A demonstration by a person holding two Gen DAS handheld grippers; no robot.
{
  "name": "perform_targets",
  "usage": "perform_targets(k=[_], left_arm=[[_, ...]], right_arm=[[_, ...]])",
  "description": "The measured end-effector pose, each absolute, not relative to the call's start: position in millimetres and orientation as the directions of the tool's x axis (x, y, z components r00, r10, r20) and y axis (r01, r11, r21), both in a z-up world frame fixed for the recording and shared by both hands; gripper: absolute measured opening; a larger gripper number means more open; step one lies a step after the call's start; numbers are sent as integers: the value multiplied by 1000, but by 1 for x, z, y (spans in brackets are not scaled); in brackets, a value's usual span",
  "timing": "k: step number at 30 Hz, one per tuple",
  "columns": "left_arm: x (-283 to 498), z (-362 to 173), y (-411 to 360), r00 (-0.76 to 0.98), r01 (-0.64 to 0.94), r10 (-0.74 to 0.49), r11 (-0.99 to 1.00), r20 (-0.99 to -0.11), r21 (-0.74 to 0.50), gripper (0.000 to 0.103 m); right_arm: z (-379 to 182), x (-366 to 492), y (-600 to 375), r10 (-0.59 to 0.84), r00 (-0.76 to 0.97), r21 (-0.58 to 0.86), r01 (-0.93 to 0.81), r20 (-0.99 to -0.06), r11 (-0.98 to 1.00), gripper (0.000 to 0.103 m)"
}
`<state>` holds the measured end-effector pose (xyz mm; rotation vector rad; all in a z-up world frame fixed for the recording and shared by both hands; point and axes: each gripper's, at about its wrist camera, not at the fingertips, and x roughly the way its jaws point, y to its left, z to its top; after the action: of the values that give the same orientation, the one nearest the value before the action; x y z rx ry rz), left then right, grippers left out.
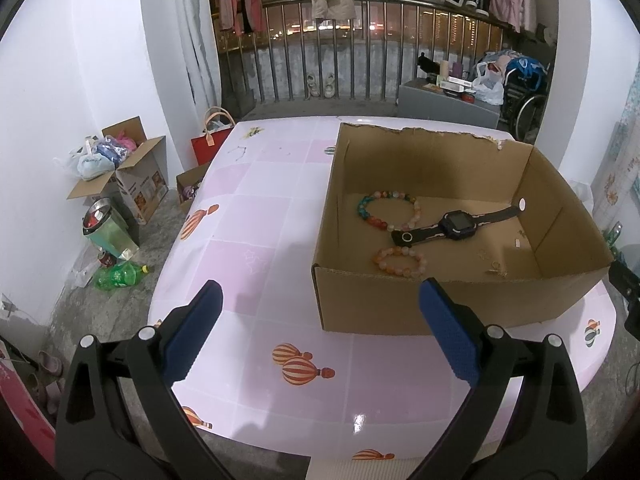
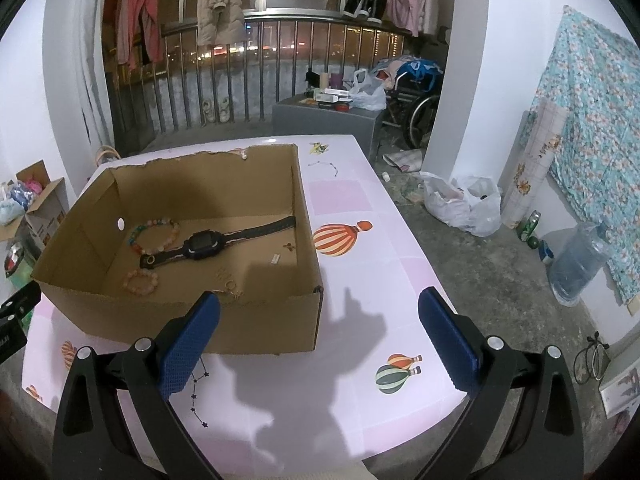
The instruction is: Organize jewelry
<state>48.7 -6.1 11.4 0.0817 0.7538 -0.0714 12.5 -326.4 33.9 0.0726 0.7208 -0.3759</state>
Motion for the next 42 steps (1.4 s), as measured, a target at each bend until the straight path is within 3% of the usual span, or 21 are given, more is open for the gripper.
perform_targets(k=[42], left_arm=[[48,11,-2,726,94,-35,994,-686,48,95]], right_arm=[[33,11,-326,-311,685,-67,358,-659,931,97]])
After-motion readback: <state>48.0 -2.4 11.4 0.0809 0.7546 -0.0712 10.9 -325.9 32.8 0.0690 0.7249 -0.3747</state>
